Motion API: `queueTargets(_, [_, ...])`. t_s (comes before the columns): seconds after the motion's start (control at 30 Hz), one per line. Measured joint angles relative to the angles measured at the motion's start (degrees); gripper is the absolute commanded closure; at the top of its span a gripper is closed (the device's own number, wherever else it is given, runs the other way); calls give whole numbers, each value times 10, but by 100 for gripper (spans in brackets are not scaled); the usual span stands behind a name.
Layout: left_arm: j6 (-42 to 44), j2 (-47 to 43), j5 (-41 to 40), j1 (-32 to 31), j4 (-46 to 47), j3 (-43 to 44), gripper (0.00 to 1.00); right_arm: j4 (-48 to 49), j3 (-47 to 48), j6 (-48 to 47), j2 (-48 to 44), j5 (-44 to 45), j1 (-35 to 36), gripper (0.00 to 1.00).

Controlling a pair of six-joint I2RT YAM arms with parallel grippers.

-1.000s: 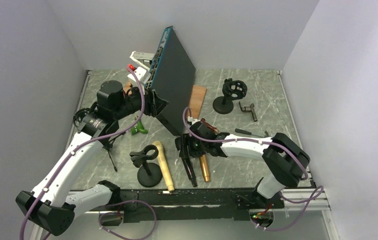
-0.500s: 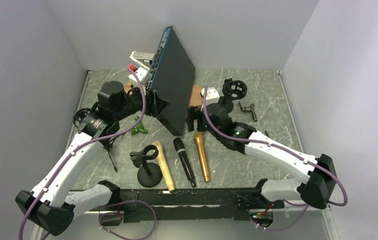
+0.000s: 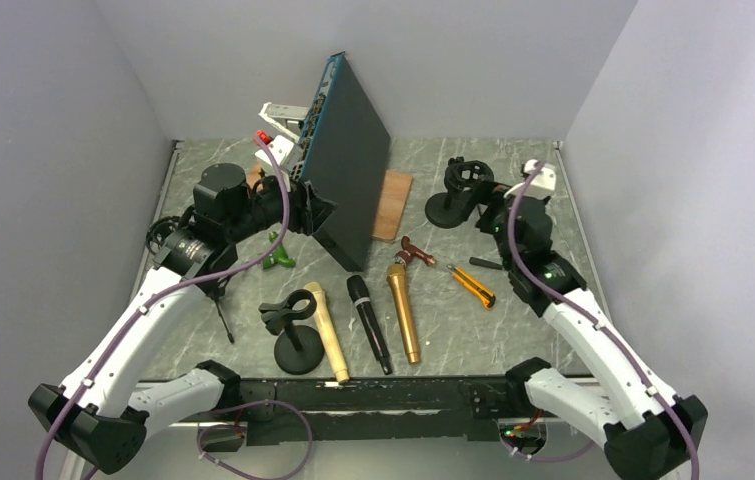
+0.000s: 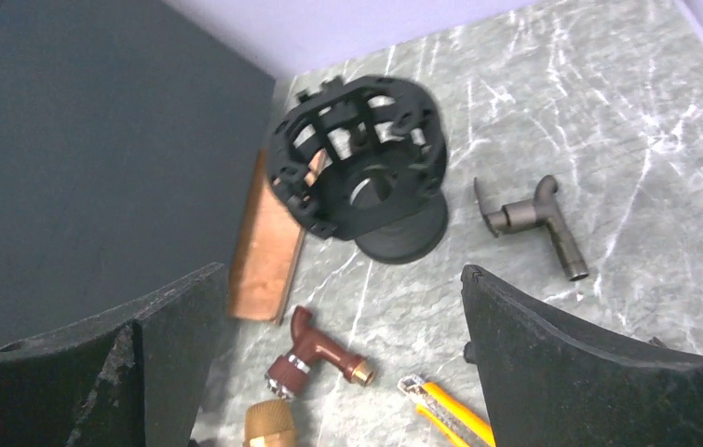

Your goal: Remove the microphone from the stand

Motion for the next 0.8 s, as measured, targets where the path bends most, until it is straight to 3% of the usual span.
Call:
queueTargets(0.23, [0,0,0,0,0,0,38,9,-2,60,-6,-127,-119,3])
queueTargets(0.4, [0,0,0,0,0,0,38,17,15,84,40,-211,-184,2])
queueTargets(0.67, [0,0,3,0,0,0,38,-9,134,56,129,-243,-190,3])
queueTargets(0.8, [0,0,4,0,0,0,38,-10,181,41,162,-269,-190,15])
